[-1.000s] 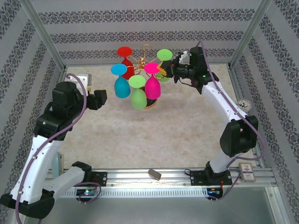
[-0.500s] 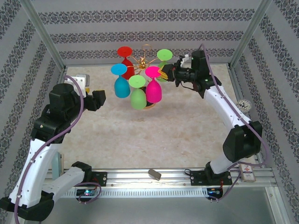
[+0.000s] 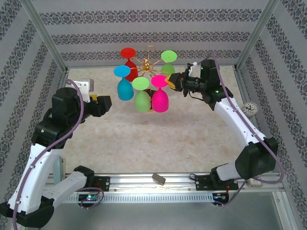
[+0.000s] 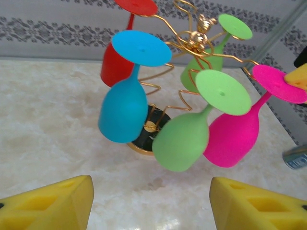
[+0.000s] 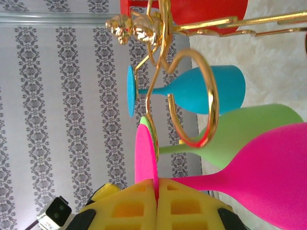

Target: Take the wine glass off the wine glass rack

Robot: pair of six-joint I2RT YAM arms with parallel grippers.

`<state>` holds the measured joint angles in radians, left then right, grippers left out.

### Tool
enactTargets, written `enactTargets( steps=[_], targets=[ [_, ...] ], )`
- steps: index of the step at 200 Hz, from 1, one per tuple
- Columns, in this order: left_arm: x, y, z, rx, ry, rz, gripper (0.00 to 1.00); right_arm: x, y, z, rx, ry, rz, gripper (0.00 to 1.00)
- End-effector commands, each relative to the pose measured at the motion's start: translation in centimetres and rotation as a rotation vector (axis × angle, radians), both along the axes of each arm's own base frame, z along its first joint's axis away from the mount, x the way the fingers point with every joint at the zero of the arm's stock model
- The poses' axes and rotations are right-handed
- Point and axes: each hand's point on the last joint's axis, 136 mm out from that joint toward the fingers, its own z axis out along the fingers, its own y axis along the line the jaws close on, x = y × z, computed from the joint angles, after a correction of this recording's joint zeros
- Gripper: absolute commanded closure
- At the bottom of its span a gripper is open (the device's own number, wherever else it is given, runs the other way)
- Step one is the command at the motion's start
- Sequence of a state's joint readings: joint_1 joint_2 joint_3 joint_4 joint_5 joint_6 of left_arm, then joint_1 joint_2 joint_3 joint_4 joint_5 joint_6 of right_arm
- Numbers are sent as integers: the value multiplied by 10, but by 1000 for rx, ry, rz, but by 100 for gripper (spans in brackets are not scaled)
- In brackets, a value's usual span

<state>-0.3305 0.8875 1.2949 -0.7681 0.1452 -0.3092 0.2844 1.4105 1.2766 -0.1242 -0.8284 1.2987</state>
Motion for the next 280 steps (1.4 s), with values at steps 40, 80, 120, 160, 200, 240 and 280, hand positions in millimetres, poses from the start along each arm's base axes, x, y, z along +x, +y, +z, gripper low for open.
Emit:
enactTargets(
  steps=[40, 80, 120, 160, 200, 240, 280],
  targets=[
    [-35, -29, -35, 40, 142, -75, 36, -46, -5, 5, -8, -85, 51, 100],
    [-51, -55, -60, 47, 214, -134, 38, -74, -9, -11, -34, -98, 82, 100],
    [-67, -73, -72, -10, 251, -177, 39, -101, -4, -28, -68, -121, 140, 100],
    [-81, -72, -78, -62, 281, -182, 39, -124, 12, -45, -148, -190, 201, 100],
    [-90, -71, -86, -90, 326, -189, 37, -146, 38, -62, -238, -289, 289, 100],
    [-97, -73, -95, -117, 367, -198, 35, -160, 60, -83, -326, -362, 369, 100],
    [-105, -73, -104, -176, 421, -187, 34, -171, 67, -101, -434, -506, 395, 100]
  ],
)
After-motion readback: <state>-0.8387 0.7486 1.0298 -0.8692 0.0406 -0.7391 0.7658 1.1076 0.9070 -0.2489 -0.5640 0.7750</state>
